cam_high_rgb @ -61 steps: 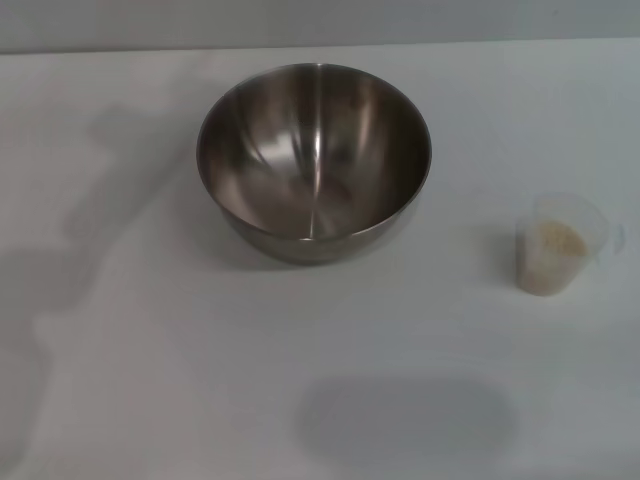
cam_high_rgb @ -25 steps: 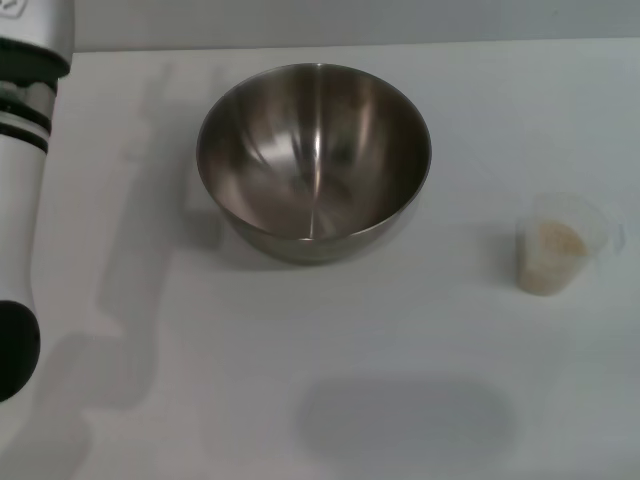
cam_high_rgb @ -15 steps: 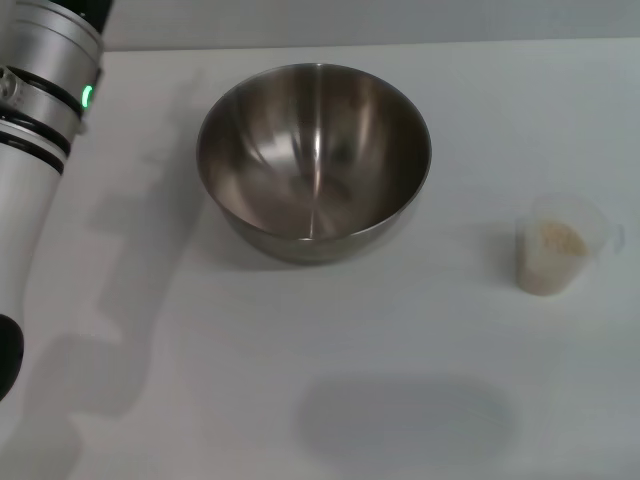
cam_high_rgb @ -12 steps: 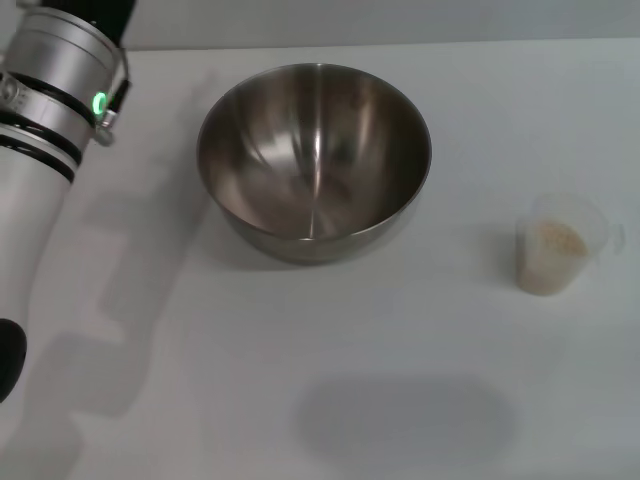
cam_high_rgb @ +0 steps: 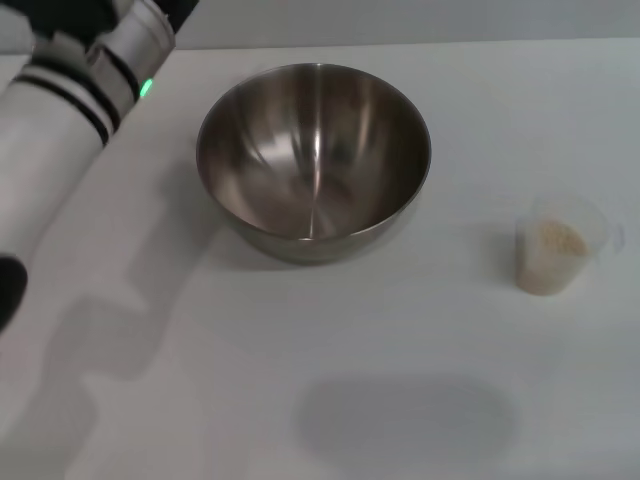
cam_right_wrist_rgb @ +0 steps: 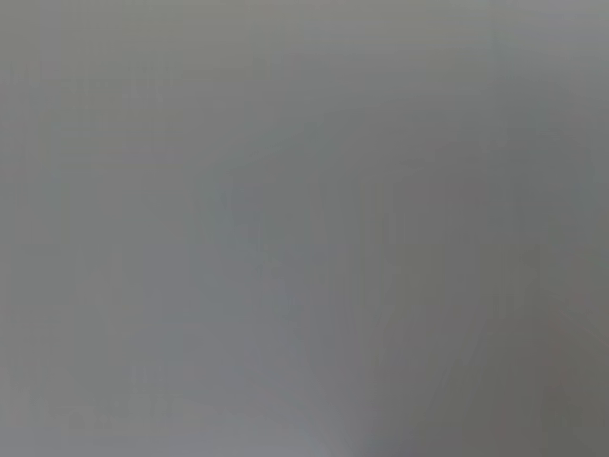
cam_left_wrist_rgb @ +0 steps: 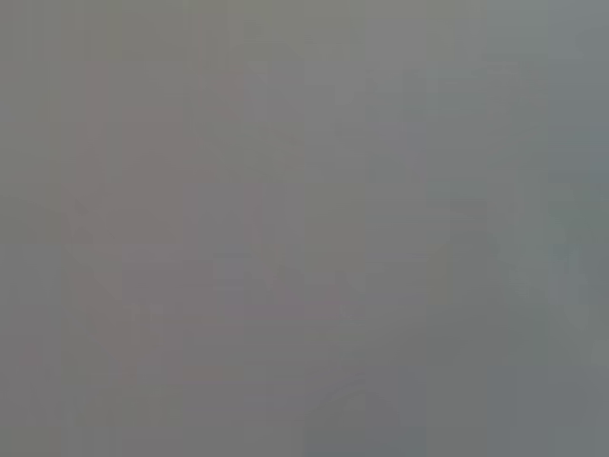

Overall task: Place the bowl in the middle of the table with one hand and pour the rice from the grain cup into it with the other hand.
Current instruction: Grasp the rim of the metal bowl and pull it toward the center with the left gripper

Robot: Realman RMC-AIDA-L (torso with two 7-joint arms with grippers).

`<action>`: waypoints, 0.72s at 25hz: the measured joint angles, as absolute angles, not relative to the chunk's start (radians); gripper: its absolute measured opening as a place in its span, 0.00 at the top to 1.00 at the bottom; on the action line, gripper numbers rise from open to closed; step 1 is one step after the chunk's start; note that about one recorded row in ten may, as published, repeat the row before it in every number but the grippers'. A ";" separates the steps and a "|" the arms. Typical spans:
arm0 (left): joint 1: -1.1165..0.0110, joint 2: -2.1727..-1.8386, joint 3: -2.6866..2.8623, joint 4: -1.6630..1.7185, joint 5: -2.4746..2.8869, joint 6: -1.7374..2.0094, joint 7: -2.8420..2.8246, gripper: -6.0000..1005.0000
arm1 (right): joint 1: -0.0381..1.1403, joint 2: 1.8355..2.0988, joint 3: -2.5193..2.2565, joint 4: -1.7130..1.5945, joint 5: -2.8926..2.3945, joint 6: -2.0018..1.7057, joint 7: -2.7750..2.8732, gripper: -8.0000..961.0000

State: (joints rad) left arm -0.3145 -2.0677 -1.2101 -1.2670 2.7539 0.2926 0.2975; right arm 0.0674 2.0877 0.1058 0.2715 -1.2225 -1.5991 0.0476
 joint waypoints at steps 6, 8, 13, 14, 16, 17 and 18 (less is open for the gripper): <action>-0.345 -2.065 -1.339 -1.442 2.744 -0.152 0.320 0.28 | 0.070 2.086 0.106 0.271 -1.222 -1.599 0.047 0.15; -0.351 -2.065 -1.376 -1.509 2.742 -0.290 0.321 0.28 | 0.070 2.086 0.106 0.270 -1.223 -1.599 0.047 0.15; -0.382 -2.067 -1.473 -1.613 2.679 -0.585 0.314 0.28 | 0.073 2.086 0.106 0.270 -1.223 -1.599 0.047 0.15; -0.407 -2.067 -1.519 -1.623 2.640 -0.689 0.306 0.27 | 0.074 2.086 0.106 0.270 -1.222 -1.599 0.047 0.15; -0.449 -2.066 -1.585 -1.627 2.596 -0.829 0.290 0.27 | 0.075 2.086 0.106 0.270 -1.223 -1.599 0.047 0.15; -0.473 -2.066 -1.618 -1.622 2.585 -0.904 0.285 0.27 | 0.075 2.086 0.105 0.270 -1.222 -1.599 0.047 0.15; -0.490 -2.066 -1.642 -1.617 2.581 -0.957 0.284 0.27 | 0.076 2.086 0.104 0.271 -1.222 -1.599 0.047 0.15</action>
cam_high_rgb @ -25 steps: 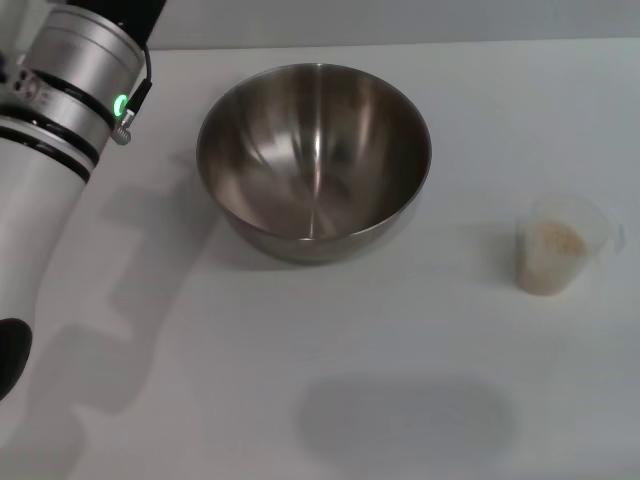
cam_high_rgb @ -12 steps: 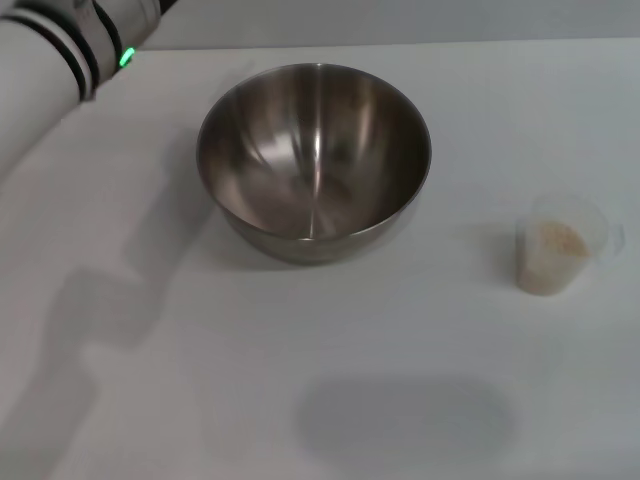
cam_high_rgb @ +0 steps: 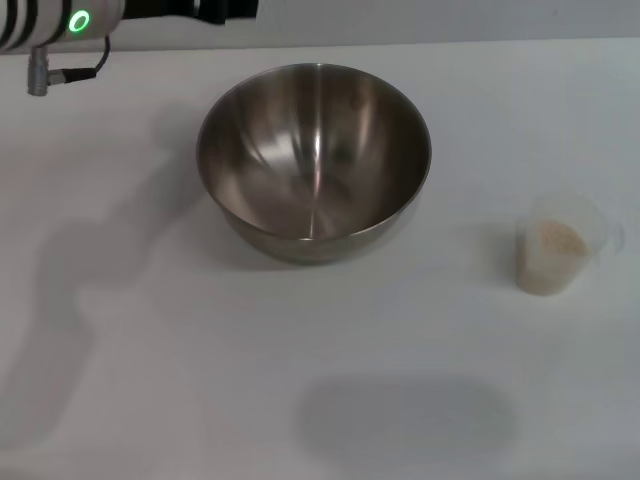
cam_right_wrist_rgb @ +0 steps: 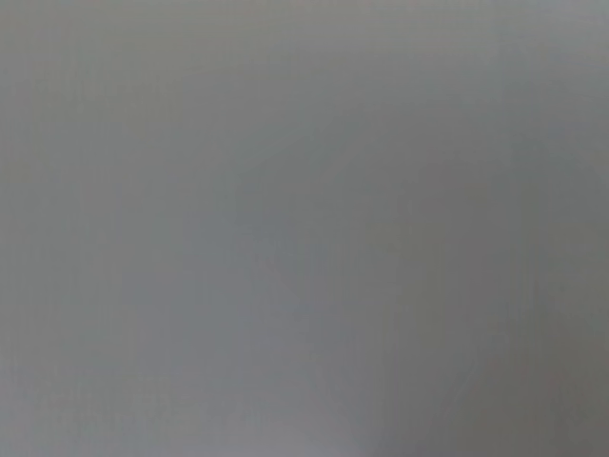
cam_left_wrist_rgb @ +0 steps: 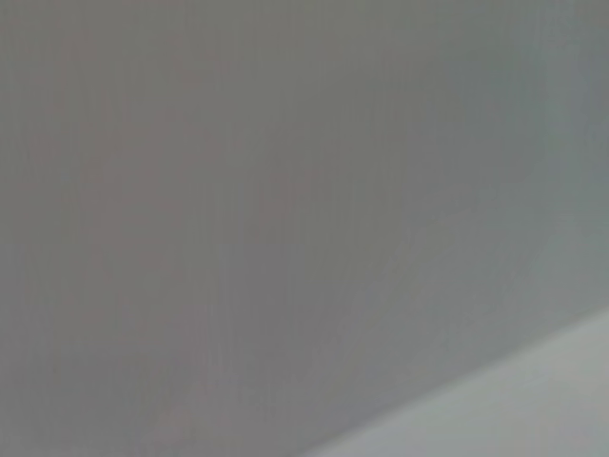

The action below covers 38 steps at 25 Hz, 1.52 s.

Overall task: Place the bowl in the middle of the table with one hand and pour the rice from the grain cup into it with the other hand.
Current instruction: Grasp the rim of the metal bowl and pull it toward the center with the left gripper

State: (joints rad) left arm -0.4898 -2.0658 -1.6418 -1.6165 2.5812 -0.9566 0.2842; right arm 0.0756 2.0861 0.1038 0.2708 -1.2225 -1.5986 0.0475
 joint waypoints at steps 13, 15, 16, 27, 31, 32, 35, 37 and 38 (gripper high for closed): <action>-0.480 -2.066 -1.598 -1.540 2.585 -1.000 0.319 0.27 | 0.075 2.088 0.094 0.272 -1.223 -1.598 0.047 0.15; -0.487 -2.067 -1.584 -1.506 2.590 -0.978 0.327 0.27 | 0.076 2.088 0.094 0.273 -1.223 -1.598 0.047 0.15; -0.490 -2.067 -1.577 -1.491 2.592 -0.967 0.329 0.27 | 0.077 2.088 0.094 0.273 -1.223 -1.598 0.047 0.15; -0.541 -2.069 -1.536 -1.306 2.656 -0.827 0.332 0.27 | 0.074 2.088 0.092 0.273 -1.222 -1.599 0.047 0.15; -0.562 -2.068 -1.536 -1.246 2.663 -0.801 0.333 0.28 | 0.074 2.088 0.092 0.273 -1.223 -1.599 0.048 0.15; -0.566 -2.068 -1.536 -1.236 2.663 -0.797 0.333 0.28 | 0.074 2.088 0.092 0.273 -1.223 -1.598 0.047 0.15; -0.574 -2.069 -1.535 -1.208 2.663 -0.786 0.339 0.29 | 0.074 2.088 0.090 0.273 -1.222 -1.598 0.047 0.15; -0.585 -2.070 -1.527 -1.179 2.663 -0.773 0.340 0.29 | 0.074 2.088 0.089 0.272 -1.223 -1.598 0.047 0.15; -0.588 -2.070 -1.525 -1.167 2.663 -0.767 0.340 0.29 | 0.074 2.088 0.087 0.272 -1.223 -1.598 0.047 0.15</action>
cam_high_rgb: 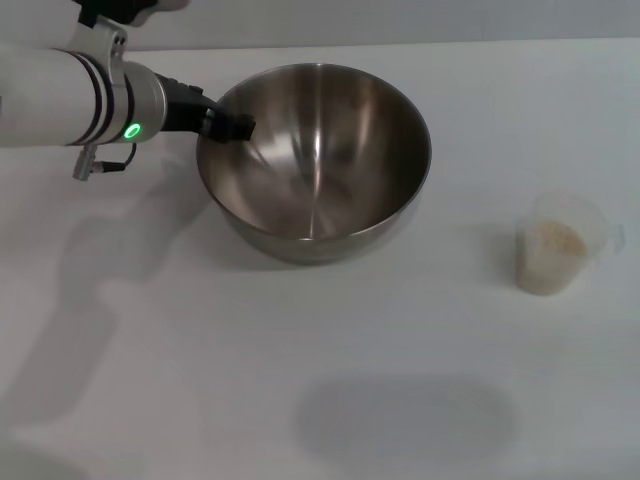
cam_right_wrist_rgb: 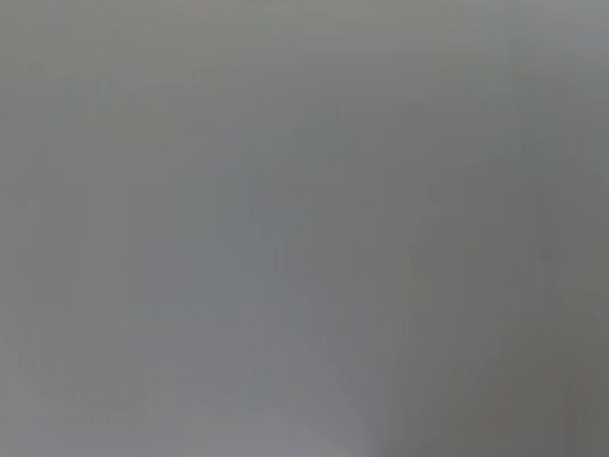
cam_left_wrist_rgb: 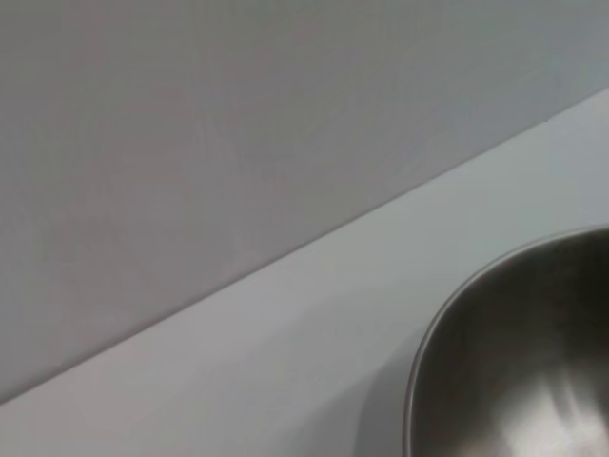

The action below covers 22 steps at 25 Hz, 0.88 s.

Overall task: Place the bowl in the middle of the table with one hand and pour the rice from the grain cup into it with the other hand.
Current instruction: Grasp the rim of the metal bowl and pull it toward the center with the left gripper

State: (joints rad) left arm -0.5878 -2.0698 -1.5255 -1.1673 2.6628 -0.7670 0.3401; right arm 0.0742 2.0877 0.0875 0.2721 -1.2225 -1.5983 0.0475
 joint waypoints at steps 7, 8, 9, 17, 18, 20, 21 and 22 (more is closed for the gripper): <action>-0.602 -2.070 -1.525 -1.121 2.663 -0.739 0.341 0.30 | 0.076 2.087 0.079 0.272 -1.222 -1.597 0.047 0.15; -0.602 -2.070 -1.525 -1.120 2.663 -0.738 0.341 0.30 | 0.076 2.087 0.079 0.272 -1.223 -1.597 0.047 0.15; -0.602 -2.069 -1.525 -1.117 2.663 -0.737 0.341 0.30 | 0.076 2.086 0.079 0.272 -1.223 -1.597 0.047 0.15; -0.606 -2.069 -1.525 -1.091 2.663 -0.719 0.343 0.32 | 0.077 2.086 0.080 0.271 -1.223 -1.597 0.047 0.15; -0.606 -2.069 -1.525 -1.089 2.663 -0.716 0.344 0.32 | 0.077 2.086 0.080 0.271 -1.223 -1.597 0.047 0.15; -0.606 -2.069 -1.525 -1.088 2.663 -0.714 0.351 0.32 | 0.077 2.086 0.080 0.271 -1.222 -1.597 0.047 0.15; -0.606 -2.068 -1.525 -1.087 2.663 -0.713 0.364 0.32 | 0.077 2.086 0.080 0.271 -1.223 -1.597 0.048 0.15; -0.606 -2.068 -1.525 -1.087 2.663 -0.713 0.364 0.32 | 0.077 2.086 0.080 0.272 -1.222 -1.597 0.048 0.15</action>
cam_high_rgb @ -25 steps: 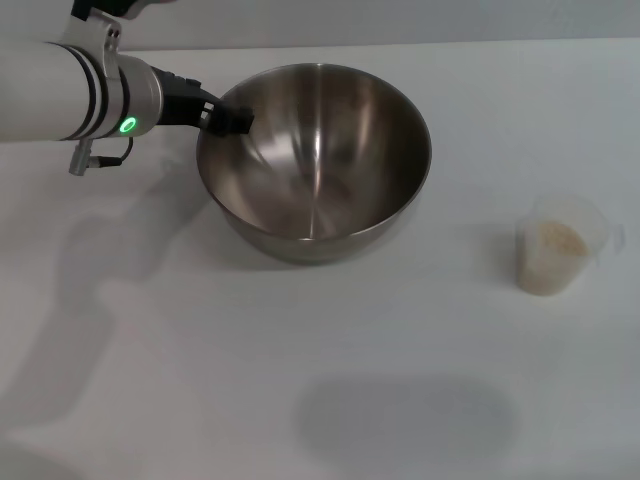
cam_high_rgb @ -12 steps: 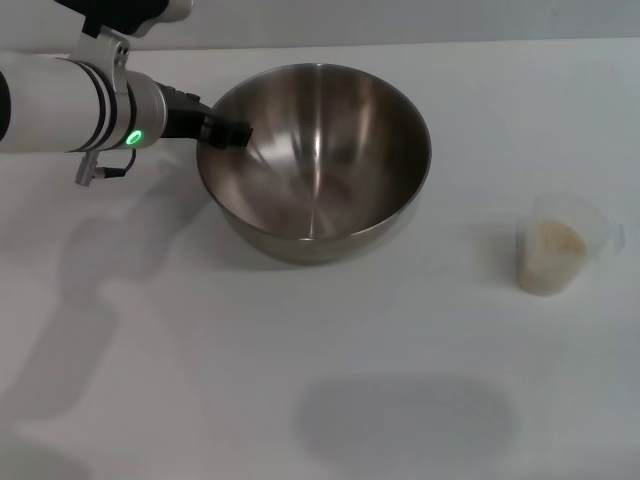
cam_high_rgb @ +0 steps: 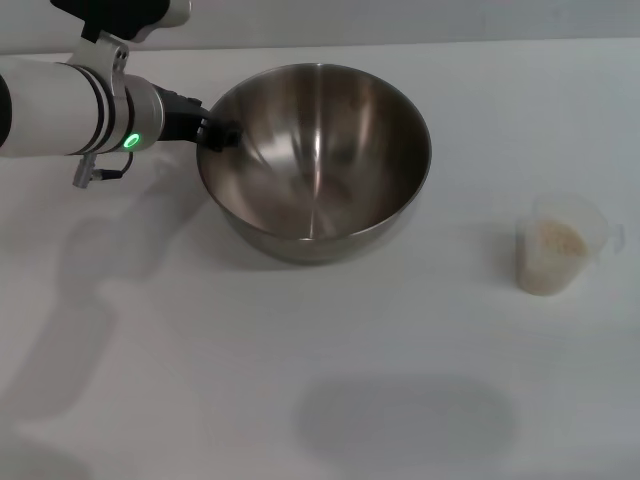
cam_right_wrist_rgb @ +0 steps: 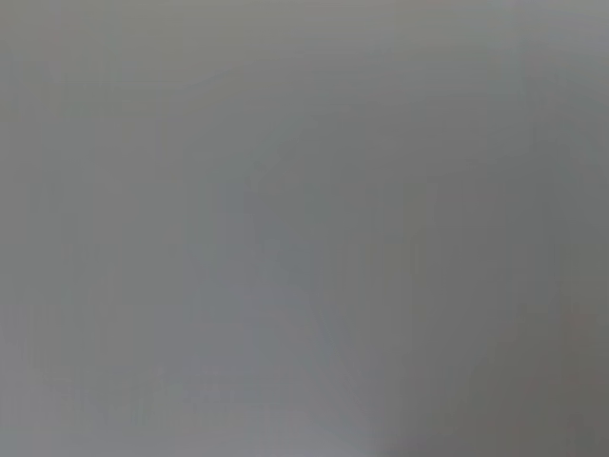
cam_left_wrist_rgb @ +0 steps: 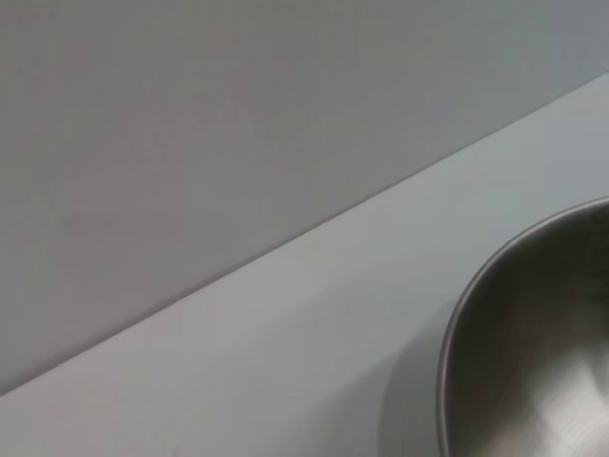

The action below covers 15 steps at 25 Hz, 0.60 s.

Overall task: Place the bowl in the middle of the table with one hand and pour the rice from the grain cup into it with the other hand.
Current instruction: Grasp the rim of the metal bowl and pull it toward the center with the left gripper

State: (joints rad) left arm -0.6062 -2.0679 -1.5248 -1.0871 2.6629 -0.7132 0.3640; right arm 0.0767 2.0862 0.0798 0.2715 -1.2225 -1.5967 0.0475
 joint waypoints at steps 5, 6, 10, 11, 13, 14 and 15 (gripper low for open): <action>-0.613 -2.068 -1.526 -1.080 2.661 -0.714 0.372 0.46 | 0.077 2.086 0.080 0.270 -1.223 -1.597 0.047 0.15; -0.614 -2.068 -1.527 -1.080 2.660 -0.715 0.373 0.50 | 0.077 2.086 0.080 0.270 -1.223 -1.597 0.048 0.15; -0.613 -2.067 -1.530 -1.080 2.654 -0.707 0.378 0.68 | 0.077 2.086 0.080 0.270 -1.223 -1.597 0.048 0.15; -0.613 -2.067 -1.529 -1.080 2.654 -0.705 0.378 0.73 | 0.077 2.086 0.080 0.270 -1.223 -1.597 0.048 0.15; -0.612 -2.067 -1.528 -1.080 2.654 -0.704 0.379 0.79 | 0.077 2.086 0.080 0.270 -1.223 -1.597 0.047 0.15; -0.612 -2.067 -1.528 -1.081 2.654 -0.704 0.379 0.80 | 0.077 2.086 0.080 0.270 -1.222 -1.597 0.048 0.15; -0.612 -2.067 -1.528 -1.083 2.652 -0.705 0.379 0.82 | 0.077 2.086 0.080 0.270 -1.223 -1.597 0.048 0.15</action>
